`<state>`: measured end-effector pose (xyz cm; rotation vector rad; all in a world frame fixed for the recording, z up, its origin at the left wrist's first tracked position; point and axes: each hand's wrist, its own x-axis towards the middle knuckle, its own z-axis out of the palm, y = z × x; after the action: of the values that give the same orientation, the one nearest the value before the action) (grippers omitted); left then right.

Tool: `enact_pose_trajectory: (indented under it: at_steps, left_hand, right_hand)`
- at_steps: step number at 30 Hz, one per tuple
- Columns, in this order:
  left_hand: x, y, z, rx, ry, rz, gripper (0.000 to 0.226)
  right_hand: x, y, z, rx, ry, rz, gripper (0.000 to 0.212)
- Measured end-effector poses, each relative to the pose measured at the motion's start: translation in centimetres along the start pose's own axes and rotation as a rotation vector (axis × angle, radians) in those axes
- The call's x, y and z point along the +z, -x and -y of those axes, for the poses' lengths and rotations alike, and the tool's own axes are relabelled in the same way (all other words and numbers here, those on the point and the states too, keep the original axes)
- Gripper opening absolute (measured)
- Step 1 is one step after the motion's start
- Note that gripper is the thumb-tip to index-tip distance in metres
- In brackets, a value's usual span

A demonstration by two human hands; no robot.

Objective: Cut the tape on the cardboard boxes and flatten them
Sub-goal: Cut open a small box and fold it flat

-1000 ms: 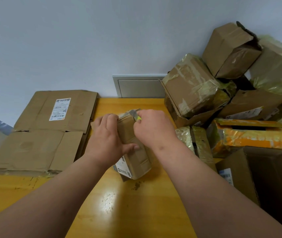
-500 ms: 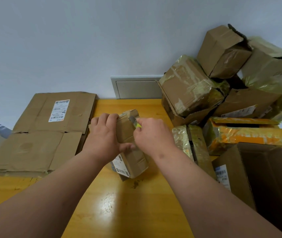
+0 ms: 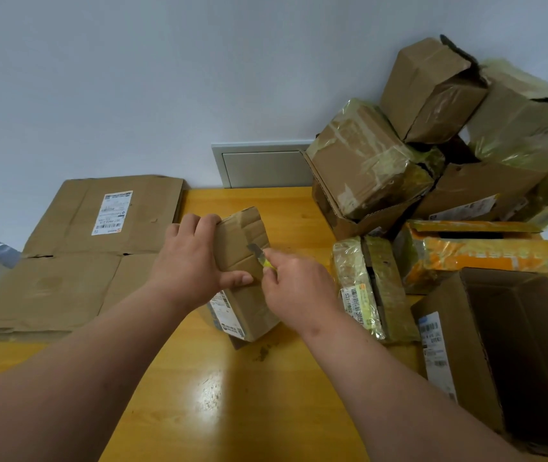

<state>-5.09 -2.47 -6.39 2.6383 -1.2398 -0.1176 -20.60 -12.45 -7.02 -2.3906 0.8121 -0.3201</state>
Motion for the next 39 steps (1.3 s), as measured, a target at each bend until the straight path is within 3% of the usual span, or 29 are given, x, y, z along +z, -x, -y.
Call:
enact_pose_trajectory:
  at_steps: [5, 25, 39]
  left_hand:
    - [0.0, 0.0, 0.2, -0.016, 0.022, -0.008, 0.114]
    - [-0.1, 0.3, 0.2, -0.011, 0.100, 0.016, 0.104]
    - [-0.8, 0.0, 1.2, -0.063, 0.115, 0.069, 0.112]
  right_hand:
    - [0.0, -0.3, 0.2, 0.024, -0.185, -0.110, 0.039]
    - [0.4, -1.9, 0.3, -0.005, -0.079, -0.053, 0.040]
    - [1.3, 0.6, -0.8, 0.004, -0.027, 0.018, 0.033]
